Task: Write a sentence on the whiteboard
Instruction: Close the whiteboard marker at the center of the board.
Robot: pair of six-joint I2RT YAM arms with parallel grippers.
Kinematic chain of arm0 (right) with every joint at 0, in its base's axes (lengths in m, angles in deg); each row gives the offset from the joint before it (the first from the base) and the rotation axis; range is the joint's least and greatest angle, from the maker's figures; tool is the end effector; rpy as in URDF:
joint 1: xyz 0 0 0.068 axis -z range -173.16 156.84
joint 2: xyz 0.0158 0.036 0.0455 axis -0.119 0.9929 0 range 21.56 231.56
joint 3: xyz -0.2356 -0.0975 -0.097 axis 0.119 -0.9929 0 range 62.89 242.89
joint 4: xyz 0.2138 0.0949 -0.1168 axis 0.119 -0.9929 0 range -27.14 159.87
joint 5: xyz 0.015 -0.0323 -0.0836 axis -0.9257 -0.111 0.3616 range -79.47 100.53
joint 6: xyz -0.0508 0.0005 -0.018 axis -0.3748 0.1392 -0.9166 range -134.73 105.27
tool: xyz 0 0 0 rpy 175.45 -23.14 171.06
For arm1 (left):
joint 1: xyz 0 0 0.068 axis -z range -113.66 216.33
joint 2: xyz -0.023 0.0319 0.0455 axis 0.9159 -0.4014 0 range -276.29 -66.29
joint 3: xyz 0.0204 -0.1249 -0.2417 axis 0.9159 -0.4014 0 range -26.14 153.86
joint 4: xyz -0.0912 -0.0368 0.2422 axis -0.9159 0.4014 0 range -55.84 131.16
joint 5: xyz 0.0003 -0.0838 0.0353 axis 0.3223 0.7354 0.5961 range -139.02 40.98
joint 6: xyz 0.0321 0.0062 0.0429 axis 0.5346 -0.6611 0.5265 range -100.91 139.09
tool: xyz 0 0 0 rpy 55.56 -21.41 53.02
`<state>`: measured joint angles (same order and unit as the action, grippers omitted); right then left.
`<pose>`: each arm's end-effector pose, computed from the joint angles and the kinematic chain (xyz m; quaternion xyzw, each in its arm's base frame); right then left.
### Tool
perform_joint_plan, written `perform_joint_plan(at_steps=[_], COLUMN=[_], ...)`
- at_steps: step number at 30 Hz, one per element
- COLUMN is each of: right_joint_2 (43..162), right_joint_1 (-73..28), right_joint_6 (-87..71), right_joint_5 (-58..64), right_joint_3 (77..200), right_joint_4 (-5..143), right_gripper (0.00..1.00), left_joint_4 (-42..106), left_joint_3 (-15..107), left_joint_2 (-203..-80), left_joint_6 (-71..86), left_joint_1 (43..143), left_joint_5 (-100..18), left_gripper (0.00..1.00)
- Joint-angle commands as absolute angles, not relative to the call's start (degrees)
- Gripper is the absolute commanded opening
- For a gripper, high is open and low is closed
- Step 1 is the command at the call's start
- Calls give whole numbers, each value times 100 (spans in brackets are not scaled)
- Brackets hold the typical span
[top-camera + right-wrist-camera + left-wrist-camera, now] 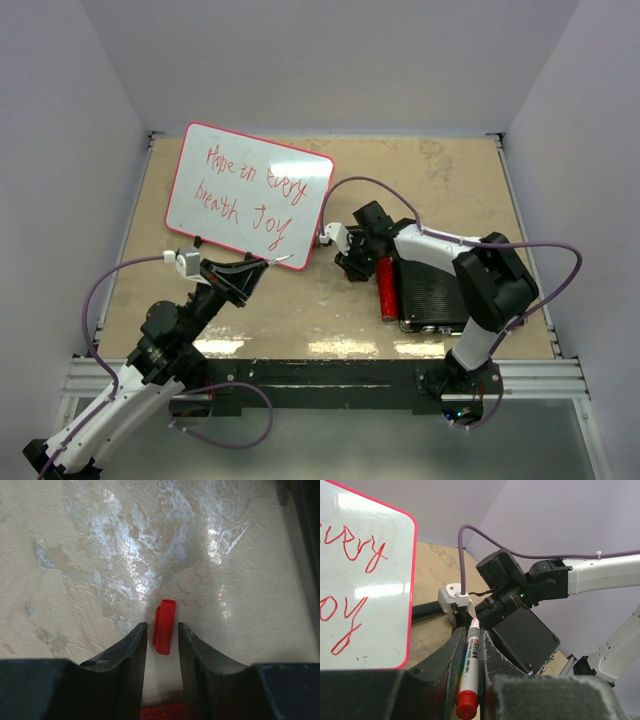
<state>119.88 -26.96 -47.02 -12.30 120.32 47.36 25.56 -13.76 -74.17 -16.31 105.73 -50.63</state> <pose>0.2670 0.1954 0.1642 -0.5583 0.7748 0.1956 0.2230 0.0815 -0.0658 0.2536 0.0107 0.6218 -0.4687 0.6274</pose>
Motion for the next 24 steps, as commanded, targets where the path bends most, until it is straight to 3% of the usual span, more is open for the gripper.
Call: perform_joint_plan(at_steps=[1,4,7,11,13,16,18,24], right_joint_2=[12026,12061,12114,12202,12263,12404,12474,12562], right_joint_1=[-2744,-2779,-2806,-2832,-2823,-2832,-2823,-2823], right_joint_6=[-4610,-4610,-4619,-4637,-4672,-4646,-4619,-4575], right_joint_5=[-898,-706,-573,-581,-608,-687,-643,-581], right_joint_3=[12222,12205,12178,12169,12169,12204,12222,12292], right_joint_4=[4701,4701,4684,4631,4579,4499,4490,4429], right_gripper=[34,32,19,14,17,32,33,8], left_joint_4=[2423,2423,2423,2379,2335,2248,2195,2081], left_joint_3=[-1392,-1401,-1410,-1454,-1480,-1515,-1551,-1595], left_joint_2=[-7341,-7341,-7341,-7358,-7384,-7420,-7455,-7543], left_joint_6=[-1695,-1704,-1704,-1739,-1756,-1791,-1818,-1897], left_joint_1=[10553,10545,10553,10545,10553,10545,10545,10545], left_joint_5=[-5122,-5131,-5113,-5095,-5069,-5043,-5016,-4972], left_gripper=[0,0,0,0,0,0,0,0])
